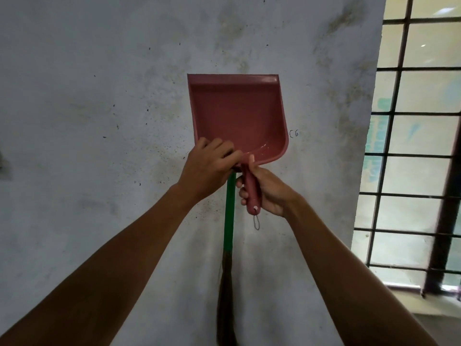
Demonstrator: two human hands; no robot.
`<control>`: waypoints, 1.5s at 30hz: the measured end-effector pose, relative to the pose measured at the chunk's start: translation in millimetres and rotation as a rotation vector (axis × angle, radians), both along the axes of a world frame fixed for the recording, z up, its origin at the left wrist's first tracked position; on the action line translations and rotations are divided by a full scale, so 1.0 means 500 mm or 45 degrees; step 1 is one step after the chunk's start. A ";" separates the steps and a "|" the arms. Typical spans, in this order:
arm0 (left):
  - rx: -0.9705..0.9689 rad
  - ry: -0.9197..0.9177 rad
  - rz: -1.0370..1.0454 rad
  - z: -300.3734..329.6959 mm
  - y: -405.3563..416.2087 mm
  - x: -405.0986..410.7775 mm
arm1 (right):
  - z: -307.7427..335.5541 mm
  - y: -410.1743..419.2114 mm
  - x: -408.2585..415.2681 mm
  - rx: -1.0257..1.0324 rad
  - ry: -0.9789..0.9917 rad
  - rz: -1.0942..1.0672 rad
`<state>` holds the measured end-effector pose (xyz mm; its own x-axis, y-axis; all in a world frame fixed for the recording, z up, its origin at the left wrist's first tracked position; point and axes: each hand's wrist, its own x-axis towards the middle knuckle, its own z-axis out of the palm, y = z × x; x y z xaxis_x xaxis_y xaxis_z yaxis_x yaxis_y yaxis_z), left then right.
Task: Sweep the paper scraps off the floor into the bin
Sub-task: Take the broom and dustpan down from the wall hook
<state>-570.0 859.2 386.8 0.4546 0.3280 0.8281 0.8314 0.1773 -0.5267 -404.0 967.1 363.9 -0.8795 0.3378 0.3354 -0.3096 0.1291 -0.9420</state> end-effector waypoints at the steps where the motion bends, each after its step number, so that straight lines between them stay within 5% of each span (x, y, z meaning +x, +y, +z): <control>1: 0.013 -0.015 0.003 0.000 0.002 0.002 | -0.005 -0.006 -0.010 0.012 0.042 -0.081; 18: 0.109 -0.205 0.050 -0.012 0.067 -0.010 | -0.062 -0.022 -0.071 0.280 0.333 -1.009; 35: 0.086 -0.358 0.051 -0.101 0.118 -0.049 | -0.100 0.051 -0.078 0.127 0.331 -1.156; 39: -0.338 -0.230 0.051 -0.166 0.149 -0.085 | -0.111 0.081 -0.071 0.143 0.344 -1.218; 45: -1.057 0.106 0.453 -0.275 0.202 -0.102 | -0.154 0.103 -0.083 0.162 0.300 -1.296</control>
<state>-620.9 960.1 249.3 0.2599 0.9375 0.2312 0.7534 -0.0471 -0.6558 -445.3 1018.7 286.9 -0.1083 0.8307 0.5461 -0.1733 0.5252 -0.8332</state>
